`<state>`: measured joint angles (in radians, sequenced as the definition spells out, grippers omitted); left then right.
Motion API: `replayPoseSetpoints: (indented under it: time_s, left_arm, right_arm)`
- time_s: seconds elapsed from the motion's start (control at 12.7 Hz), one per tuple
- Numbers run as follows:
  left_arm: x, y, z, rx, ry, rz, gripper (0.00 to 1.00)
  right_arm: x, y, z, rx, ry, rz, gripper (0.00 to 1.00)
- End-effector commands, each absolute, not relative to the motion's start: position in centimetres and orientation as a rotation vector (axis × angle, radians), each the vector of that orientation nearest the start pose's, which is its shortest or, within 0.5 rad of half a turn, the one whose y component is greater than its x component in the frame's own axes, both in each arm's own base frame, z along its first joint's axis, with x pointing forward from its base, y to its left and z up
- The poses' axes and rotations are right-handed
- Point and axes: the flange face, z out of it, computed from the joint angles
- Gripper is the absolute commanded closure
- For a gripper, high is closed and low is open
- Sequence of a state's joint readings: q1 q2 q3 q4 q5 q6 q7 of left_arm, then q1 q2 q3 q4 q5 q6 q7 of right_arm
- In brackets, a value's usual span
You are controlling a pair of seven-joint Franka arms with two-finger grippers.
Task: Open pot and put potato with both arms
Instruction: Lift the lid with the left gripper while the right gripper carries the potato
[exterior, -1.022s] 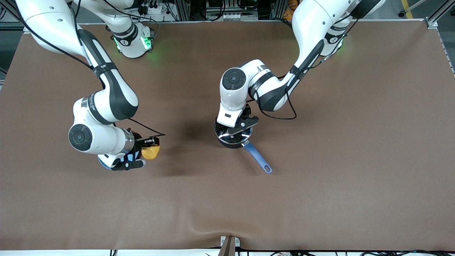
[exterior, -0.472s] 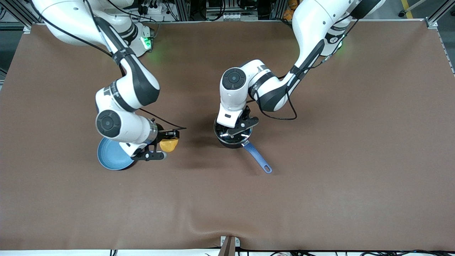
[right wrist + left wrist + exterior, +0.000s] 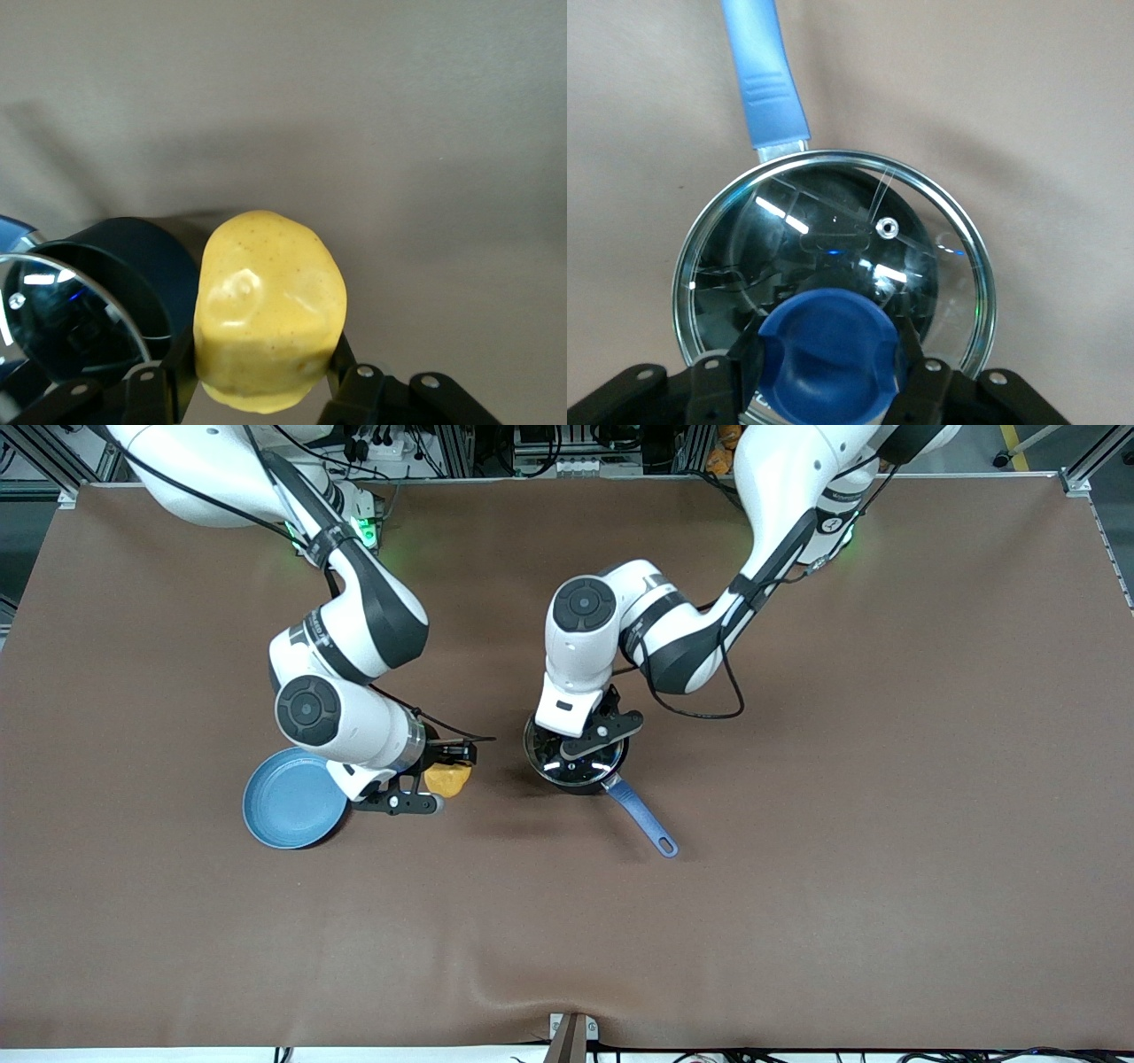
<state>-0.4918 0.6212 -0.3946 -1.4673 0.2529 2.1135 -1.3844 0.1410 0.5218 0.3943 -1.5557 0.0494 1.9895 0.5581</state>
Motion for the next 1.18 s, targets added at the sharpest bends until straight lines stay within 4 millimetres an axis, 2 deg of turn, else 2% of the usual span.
replayPoseSetpoints:
  time_s: [0.0,0.08,0.16,0.31,0.39,0.55,0.79,0.87,0.94,1.02,1.1]
  left_arm:
    - [50.2,-48.6,40.5,-3.113,-0.730,-0.037,1.00]
    - [50.6,-47.3,41.8,-3.096,-0.716,-0.040,1.00]
    - [51.7,-45.5,42.3,-3.083,-0.700,-0.024,1.00]
    - [51.4,-44.6,44.4,-3.095,-0.666,-0.018,1.00]
    - [52.1,-42.6,45.4,-3.068,-0.670,-0.012,1.00]
    - [53.6,-38.2,46.0,-3.025,-0.592,0.091,1.00]
    - [56.0,-29.6,47.4,-3.023,-0.418,0.124,1.00]
    - [57.3,-26.6,47.4,-3.030,-0.379,0.133,1.00]
    - [58.4,-24.0,47.4,-3.036,-0.365,0.136,1.00]
    - [59.1,-21.7,46.7,-3.038,-0.337,0.155,1.00]
    - [60.2,-18.2,45.9,-3.060,-0.255,0.150,1.00]
  right_arm:
    - [59.0,35.2,37.0,-2.935,0.149,0.215,0.83]
    - [58.5,36.5,36.7,-2.929,0.140,0.201,0.83]
    - [58.4,37.4,36.5,-2.916,0.147,0.176,0.83]
    - [56.2,42.0,35.2,-2.905,0.137,0.134,0.84]
    - [55.1,44.3,34.4,-2.893,0.117,0.118,0.86]
    - [54.4,46.8,32.8,-2.899,0.020,0.010,0.90]
    - [53.3,48.4,29.2,-2.955,-0.115,-0.035,1.00]
    - [52.7,49.2,28.8,-2.941,-0.135,-0.050,1.00]
    - [52.5,49.6,27.6,-2.937,-0.142,-0.038,1.00]
    - [52.0,50.1,26.6,-2.939,-0.161,-0.025,1.00]
    - [51.7,50.3,25.8,-2.936,-0.181,-0.019,1.00]
